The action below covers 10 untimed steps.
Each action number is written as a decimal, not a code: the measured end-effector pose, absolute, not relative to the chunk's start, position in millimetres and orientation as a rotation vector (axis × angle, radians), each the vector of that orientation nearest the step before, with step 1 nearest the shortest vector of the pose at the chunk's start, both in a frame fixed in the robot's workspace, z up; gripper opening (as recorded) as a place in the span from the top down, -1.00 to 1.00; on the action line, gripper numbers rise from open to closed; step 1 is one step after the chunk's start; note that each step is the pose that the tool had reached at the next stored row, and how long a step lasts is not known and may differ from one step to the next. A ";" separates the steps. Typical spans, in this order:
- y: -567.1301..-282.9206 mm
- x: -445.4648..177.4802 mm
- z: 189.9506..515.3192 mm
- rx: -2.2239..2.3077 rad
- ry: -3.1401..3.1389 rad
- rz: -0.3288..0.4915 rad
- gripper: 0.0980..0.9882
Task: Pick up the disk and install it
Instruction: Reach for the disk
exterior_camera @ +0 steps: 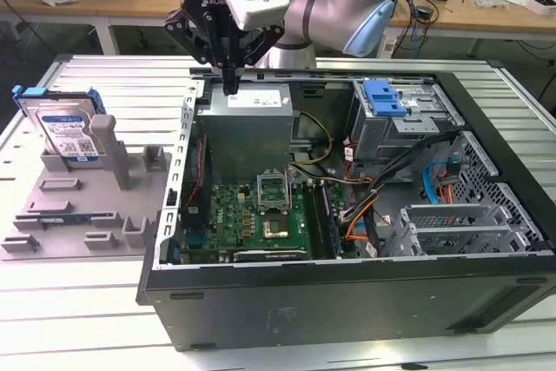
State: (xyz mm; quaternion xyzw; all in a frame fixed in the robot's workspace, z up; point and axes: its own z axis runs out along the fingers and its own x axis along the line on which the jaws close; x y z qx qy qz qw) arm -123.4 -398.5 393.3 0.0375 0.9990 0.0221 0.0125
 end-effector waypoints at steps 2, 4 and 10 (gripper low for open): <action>-396.1 -129.3 393.2 0.117 3.114 0.069 0.98; -391.2 -144.8 392.7 0.117 3.116 0.069 0.98; -380.4 -188.2 391.0 0.118 3.128 0.068 0.98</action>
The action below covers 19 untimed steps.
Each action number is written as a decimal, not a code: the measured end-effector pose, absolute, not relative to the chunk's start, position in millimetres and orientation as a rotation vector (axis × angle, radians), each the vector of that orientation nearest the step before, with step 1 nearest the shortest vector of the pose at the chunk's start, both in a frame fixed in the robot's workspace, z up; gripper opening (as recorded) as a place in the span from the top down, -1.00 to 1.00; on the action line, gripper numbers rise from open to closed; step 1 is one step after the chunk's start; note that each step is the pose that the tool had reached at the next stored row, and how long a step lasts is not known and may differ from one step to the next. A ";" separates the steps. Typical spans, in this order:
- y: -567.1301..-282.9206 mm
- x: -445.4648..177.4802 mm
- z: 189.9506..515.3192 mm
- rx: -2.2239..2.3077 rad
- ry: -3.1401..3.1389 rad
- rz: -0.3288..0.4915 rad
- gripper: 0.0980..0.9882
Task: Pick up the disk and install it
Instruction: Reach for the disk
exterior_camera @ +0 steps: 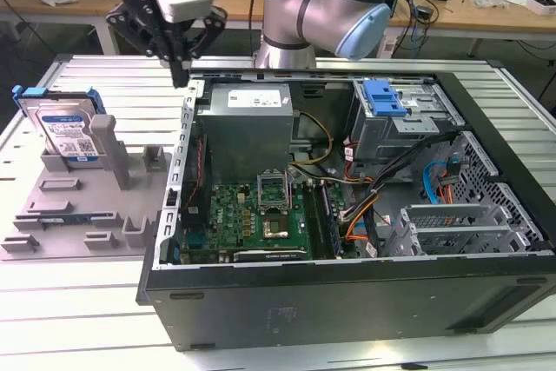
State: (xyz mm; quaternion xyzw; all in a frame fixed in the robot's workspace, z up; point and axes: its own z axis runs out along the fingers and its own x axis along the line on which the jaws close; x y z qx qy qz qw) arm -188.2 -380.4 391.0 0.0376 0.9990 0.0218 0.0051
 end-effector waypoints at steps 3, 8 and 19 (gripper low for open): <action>-377.2 -201.1 390.4 0.118 3.131 0.068 0.98; -361.5 -239.3 387.1 0.119 3.141 0.068 0.98; -339.8 -289.0 382.2 0.119 3.157 0.067 0.98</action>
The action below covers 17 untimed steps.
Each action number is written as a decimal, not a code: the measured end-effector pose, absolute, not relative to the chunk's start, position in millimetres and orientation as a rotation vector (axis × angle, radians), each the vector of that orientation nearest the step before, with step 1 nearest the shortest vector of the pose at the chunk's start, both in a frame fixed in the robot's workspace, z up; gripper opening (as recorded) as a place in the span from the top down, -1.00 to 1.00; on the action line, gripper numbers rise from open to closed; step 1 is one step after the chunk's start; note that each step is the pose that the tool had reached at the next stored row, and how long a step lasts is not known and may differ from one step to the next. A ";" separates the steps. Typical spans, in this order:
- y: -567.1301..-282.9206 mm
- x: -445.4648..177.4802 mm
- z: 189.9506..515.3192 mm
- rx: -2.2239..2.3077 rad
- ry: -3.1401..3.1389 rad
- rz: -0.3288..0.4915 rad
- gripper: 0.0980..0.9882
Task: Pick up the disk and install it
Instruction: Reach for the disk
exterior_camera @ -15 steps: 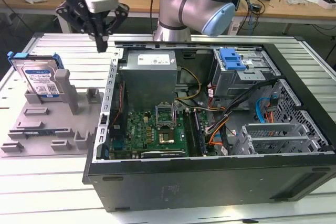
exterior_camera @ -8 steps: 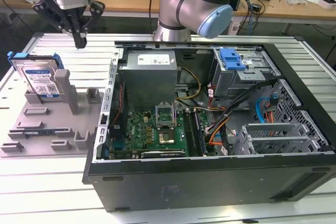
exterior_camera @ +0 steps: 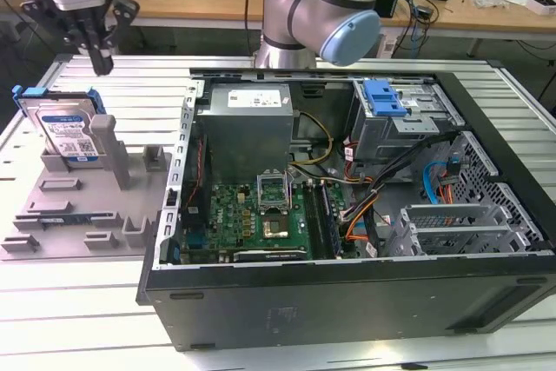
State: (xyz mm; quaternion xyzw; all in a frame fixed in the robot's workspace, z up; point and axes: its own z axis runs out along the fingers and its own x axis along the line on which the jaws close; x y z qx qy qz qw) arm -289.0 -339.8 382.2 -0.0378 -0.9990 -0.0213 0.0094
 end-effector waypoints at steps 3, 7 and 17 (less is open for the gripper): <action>-333.9 -303.4 380.7 -0.118 -3.115 -0.066 0.98; -328.9 -318.8 379.3 -0.118 -3.110 -0.066 0.98; -324.2 -333.5 378.1 -0.118 -3.098 -0.065 0.98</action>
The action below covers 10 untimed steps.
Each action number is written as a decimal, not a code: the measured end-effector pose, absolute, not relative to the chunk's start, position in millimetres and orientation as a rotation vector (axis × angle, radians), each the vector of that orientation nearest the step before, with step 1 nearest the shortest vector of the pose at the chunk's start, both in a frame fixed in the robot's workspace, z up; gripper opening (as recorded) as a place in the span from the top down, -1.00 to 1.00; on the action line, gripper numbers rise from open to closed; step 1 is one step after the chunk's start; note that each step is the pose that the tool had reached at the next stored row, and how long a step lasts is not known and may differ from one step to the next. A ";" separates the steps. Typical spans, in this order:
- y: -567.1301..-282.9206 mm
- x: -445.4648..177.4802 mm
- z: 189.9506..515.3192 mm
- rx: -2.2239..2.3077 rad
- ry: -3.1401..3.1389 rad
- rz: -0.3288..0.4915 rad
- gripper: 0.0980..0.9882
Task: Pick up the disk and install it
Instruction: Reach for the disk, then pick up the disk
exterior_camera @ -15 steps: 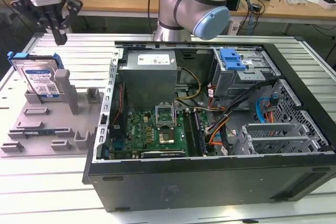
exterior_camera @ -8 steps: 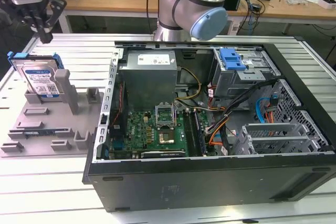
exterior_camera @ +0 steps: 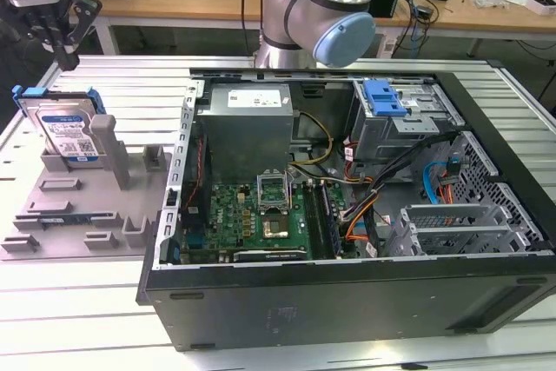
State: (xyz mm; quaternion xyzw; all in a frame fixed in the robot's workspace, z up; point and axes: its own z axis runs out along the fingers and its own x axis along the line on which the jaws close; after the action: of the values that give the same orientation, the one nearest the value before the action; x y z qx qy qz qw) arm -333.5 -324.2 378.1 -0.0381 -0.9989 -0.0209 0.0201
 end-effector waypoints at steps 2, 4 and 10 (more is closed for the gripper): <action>-324.2 -333.5 378.2 -0.118 -3.098 -0.065 0.98; -324.2 -333.5 378.2 -0.118 -3.097 -0.065 0.98; -324.2 -333.5 378.1 -0.118 -3.096 -0.064 0.98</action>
State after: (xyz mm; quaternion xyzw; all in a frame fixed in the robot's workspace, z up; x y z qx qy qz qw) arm -333.5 -324.2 378.1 -0.0381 -0.9988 -0.0208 0.0215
